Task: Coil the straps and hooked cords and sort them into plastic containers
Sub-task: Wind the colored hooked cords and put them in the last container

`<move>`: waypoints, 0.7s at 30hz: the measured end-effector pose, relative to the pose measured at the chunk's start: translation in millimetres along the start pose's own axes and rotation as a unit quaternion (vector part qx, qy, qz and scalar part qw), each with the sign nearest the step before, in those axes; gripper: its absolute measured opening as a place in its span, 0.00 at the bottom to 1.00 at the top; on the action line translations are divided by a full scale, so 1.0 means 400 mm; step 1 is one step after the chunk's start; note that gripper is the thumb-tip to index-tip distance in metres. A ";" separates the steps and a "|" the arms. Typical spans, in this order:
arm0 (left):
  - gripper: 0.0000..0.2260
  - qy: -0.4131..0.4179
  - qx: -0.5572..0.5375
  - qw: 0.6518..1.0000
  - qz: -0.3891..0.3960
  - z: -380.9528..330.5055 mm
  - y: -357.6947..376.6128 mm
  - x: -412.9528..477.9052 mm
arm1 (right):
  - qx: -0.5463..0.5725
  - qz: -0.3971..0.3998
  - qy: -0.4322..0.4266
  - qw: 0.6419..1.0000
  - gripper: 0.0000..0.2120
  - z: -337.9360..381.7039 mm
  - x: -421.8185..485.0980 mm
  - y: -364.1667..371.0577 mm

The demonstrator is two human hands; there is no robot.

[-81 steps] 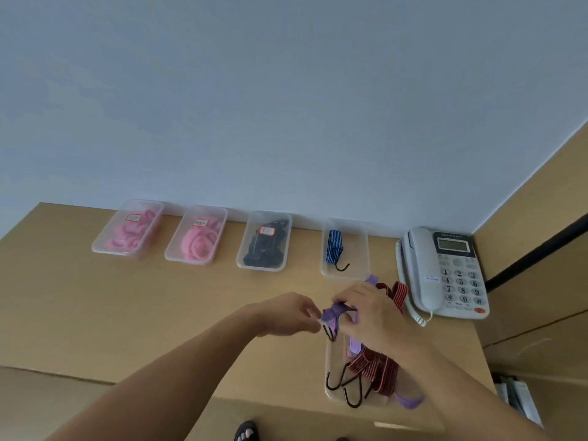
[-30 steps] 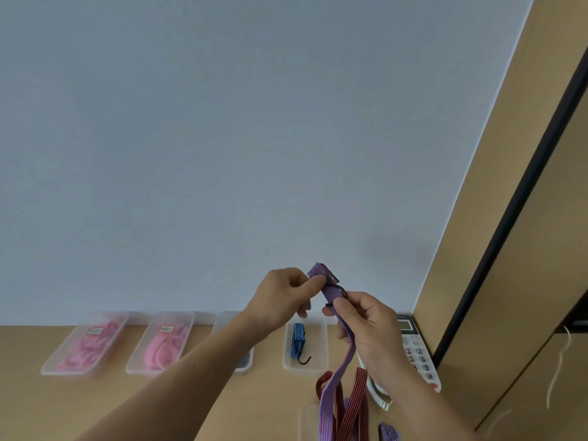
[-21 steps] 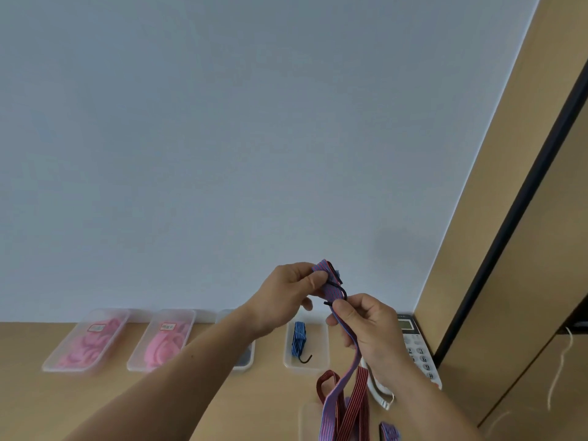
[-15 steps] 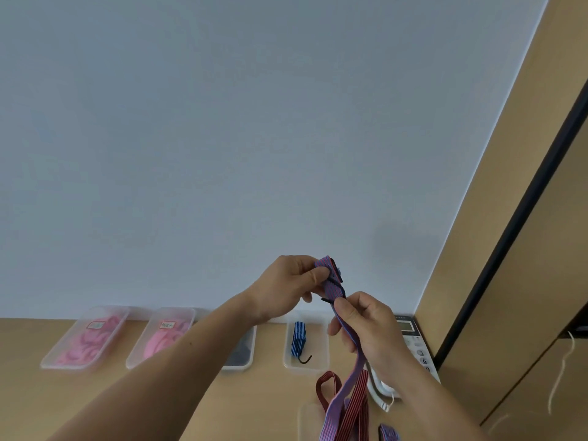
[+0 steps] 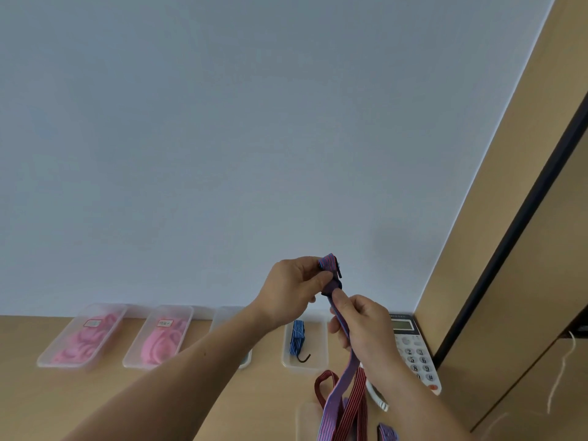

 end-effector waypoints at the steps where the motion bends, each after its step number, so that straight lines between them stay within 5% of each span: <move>1: 0.07 0.013 0.041 0.999 -0.004 -0.003 -0.003 -0.003 | 0.000 0.006 0.004 1.000 0.19 -0.002 -0.003 0.000; 4: 0.06 0.099 0.210 0.973 -0.002 -0.019 0.006 -0.018 | 0.041 0.015 0.015 0.999 0.19 -0.001 -0.012 -0.001; 7: 0.09 0.209 0.359 0.910 0.010 -0.032 0.042 -0.039 | 0.128 0.031 0.029 0.991 0.27 0.013 -0.014 0.006; 14: 0.10 0.272 0.460 0.845 0.018 -0.024 0.060 -0.061 | 0.148 0.029 0.010 0.989 0.22 0.023 -0.015 0.004; 17: 0.23 0.192 0.407 0.891 0.059 0.011 0.064 -0.054 | 0.142 -0.007 0.013 0.990 0.18 0.014 -0.014 -0.005; 21: 0.28 0.035 0.108 0.993 0.000 0.023 0.047 -0.055 | 0.135 -0.036 -0.013 0.990 0.17 0.027 -0.019 -0.015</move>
Point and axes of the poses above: each hand's wrist, its own x-axis towards the middle knuckle, its own y-axis out of the palm, z = x × y, the point moved 4 cm from there along x, towards the middle knuckle, and after that the axes turned 6 degrees about z, right-handed, at the moved point
